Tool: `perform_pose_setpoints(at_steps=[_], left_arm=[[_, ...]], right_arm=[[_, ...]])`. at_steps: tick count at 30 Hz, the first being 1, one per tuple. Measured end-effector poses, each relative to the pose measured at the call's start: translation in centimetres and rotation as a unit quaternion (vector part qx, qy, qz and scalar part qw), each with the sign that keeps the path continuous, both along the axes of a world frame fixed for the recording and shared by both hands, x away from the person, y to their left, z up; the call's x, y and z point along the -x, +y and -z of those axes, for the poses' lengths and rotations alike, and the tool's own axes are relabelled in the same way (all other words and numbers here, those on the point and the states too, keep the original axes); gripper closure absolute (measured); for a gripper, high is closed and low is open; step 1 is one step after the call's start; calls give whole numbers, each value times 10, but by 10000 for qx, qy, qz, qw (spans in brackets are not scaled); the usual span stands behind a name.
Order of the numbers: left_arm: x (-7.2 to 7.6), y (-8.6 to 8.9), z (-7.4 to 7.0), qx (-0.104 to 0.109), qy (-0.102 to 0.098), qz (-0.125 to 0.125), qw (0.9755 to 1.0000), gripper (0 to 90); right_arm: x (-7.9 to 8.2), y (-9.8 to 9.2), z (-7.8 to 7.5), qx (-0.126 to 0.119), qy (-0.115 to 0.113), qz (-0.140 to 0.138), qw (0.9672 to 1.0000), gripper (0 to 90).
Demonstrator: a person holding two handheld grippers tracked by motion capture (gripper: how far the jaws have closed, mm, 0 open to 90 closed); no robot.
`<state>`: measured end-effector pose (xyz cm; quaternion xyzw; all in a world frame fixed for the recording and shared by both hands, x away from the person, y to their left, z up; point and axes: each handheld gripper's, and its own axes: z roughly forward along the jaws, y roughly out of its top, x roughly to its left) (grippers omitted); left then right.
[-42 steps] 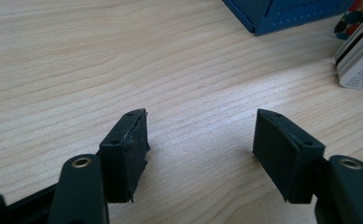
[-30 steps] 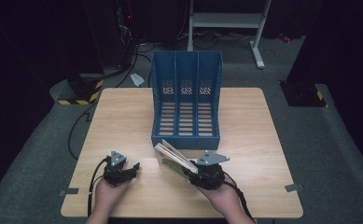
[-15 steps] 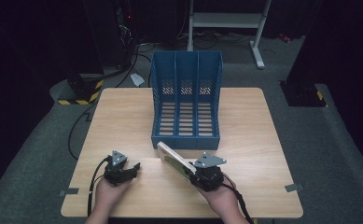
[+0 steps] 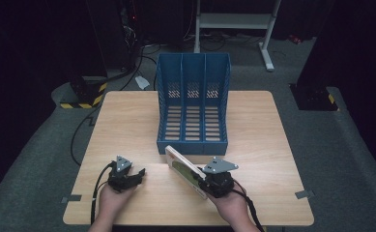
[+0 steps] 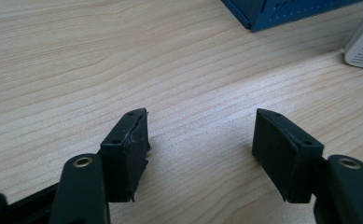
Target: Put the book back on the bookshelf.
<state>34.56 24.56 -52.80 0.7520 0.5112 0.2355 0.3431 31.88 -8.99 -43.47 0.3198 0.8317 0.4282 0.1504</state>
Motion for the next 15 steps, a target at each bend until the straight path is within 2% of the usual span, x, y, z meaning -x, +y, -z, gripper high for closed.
perform_pose_setpoints(at_steps=[15], left_arm=[[0,0,0,17,10,17,10000,355]], right_arm=[[9,-9,-28,-289,-168,-40,9994,755]])
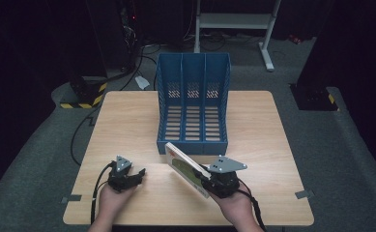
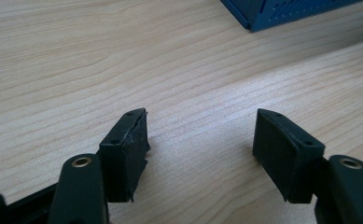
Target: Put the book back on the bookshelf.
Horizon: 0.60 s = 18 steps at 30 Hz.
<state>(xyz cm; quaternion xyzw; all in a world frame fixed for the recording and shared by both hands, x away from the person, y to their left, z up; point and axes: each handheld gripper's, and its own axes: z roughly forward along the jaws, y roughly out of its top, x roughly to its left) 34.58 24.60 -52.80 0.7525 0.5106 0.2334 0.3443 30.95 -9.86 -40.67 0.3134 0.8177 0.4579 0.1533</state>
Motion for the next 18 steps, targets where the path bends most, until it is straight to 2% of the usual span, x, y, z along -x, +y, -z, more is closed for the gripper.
perform_pose_setpoints(at_steps=[15,18], left_arm=[[0,0,0,17,0,6,10000,352],[0,-1,0,-13,-1,35,10000,338]], right_arm=[[-12,-15,-32,-228,-246,295,9990,755],[-14,-19,-38,-271,-362,382,9983,755]])
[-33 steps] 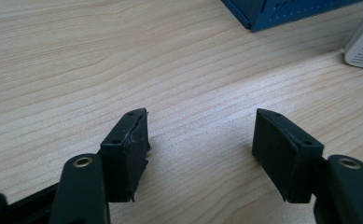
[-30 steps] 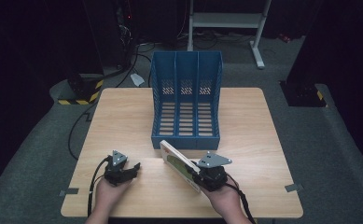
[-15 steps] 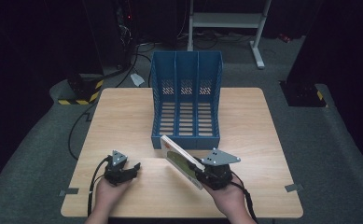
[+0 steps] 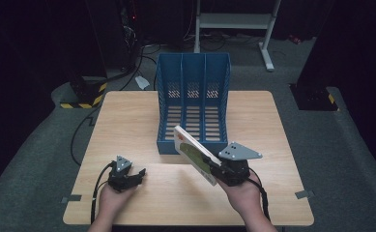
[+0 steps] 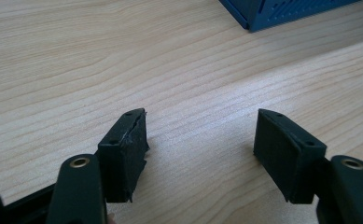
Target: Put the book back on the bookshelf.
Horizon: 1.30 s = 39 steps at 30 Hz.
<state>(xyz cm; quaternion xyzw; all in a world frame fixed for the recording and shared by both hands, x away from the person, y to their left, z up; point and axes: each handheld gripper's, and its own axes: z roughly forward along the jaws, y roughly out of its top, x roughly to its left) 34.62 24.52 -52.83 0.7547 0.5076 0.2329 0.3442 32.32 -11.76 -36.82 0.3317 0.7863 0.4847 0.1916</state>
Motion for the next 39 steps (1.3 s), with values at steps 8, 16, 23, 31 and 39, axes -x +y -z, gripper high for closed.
perform_pose_setpoints(at_steps=[8,16,23,31,39], left_arm=[[0,0,0,-13,4,30,10000,325],[0,0,0,-11,7,39,10000,318],[0,0,0,-10,9,43,10000,315],[0,0,0,-11,10,44,10000,312],[0,0,0,-16,11,55,10000,312]], right_arm=[[-10,-12,-14,-43,-107,260,9996,755],[-24,-24,-26,-57,-216,620,9978,756],[-39,-32,-31,22,-233,942,9953,756],[-55,-39,-35,-10,-247,1300,9912,756],[-72,-39,-38,-64,-211,1532,9879,756]])
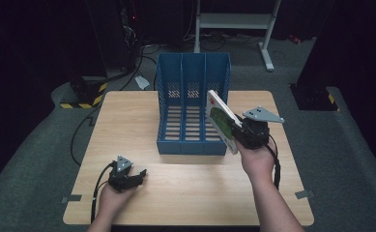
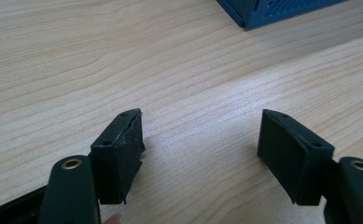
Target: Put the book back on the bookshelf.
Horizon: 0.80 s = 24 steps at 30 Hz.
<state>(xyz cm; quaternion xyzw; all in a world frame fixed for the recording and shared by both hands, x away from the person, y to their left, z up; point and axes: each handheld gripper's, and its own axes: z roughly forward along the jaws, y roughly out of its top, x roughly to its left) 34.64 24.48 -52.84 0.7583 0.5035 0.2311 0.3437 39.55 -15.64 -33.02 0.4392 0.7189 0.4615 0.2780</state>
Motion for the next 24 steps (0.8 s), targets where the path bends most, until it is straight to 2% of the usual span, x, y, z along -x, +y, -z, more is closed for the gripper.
perform_pose_setpoints(at_steps=[12,24], left_arm=[[0,0,0,-8,2,3,10000,312],[0,0,0,-9,-3,4,10000,312]], right_arm=[[-28,7,0,4,73,333,9994,756],[-61,24,7,-23,275,616,9977,756]])
